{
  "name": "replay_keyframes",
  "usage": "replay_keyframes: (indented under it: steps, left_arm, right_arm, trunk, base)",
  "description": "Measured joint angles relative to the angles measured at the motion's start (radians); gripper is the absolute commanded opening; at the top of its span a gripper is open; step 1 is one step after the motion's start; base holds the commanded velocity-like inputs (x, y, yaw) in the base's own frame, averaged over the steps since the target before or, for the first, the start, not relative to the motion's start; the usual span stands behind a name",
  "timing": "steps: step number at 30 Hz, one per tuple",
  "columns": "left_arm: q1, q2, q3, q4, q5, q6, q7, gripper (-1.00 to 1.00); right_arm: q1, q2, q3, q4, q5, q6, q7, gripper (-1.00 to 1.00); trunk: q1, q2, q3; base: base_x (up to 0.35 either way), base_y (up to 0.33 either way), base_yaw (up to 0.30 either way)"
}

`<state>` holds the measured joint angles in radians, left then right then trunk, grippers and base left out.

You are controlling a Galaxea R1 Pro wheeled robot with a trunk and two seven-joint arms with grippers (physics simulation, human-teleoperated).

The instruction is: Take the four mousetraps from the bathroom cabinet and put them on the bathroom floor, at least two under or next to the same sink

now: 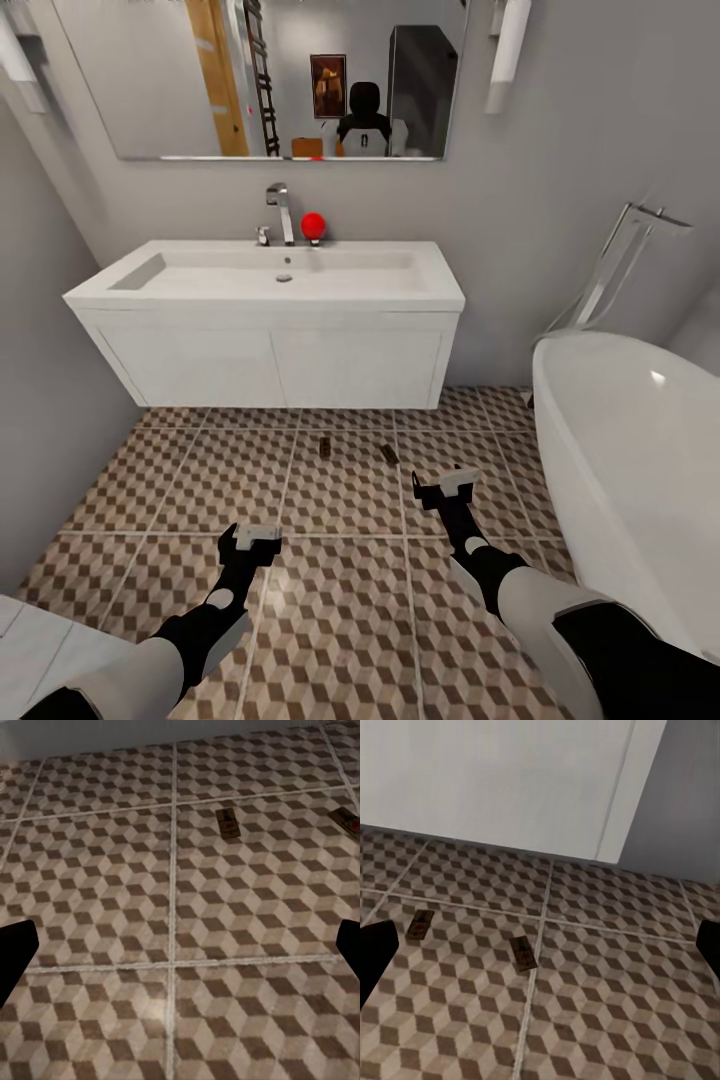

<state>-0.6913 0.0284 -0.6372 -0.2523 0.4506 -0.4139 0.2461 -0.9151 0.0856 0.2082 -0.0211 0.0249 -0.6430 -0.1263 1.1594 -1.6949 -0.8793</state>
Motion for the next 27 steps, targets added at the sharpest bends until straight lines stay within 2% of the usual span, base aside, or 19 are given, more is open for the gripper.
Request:
replay_keyframes:
  steps: [6,9,11,27]
  left_arm:
    - [0.000,-0.007,-0.001,0.017,0.000,0.000,0.000,1.00]
    - [0.001,-0.031,-0.002,0.048,-0.001,0.001,0.000,1.00]
    - [0.001,-0.034,-0.001,0.055,-0.001,0.001,0.000,1.00]
    - [0.000,-0.036,-0.001,0.061,-0.001,-0.001,0.000,1.00]
  right_arm:
    - [0.000,0.003,0.000,0.000,0.000,0.000,0.000,1.00]
    - [0.000,0.005,0.000,0.000,0.000,0.000,0.000,1.00]
    - [0.000,0.004,0.000,0.000,0.000,0.000,0.000,1.00]
    - [0.000,0.004,0.000,0.000,0.000,0.000,0.000,1.00]
  trunk:
    - [-0.023,0.042,0.019]
    - [-0.035,0.063,0.028]
    - [-0.042,0.077,0.034]
    - [-0.104,0.189,0.085]
  base:
    - [0.000,0.000,0.000]
    - [0.000,0.000,0.000]
    - [0.000,0.000,0.000]
    - [0.000,0.000,0.000]
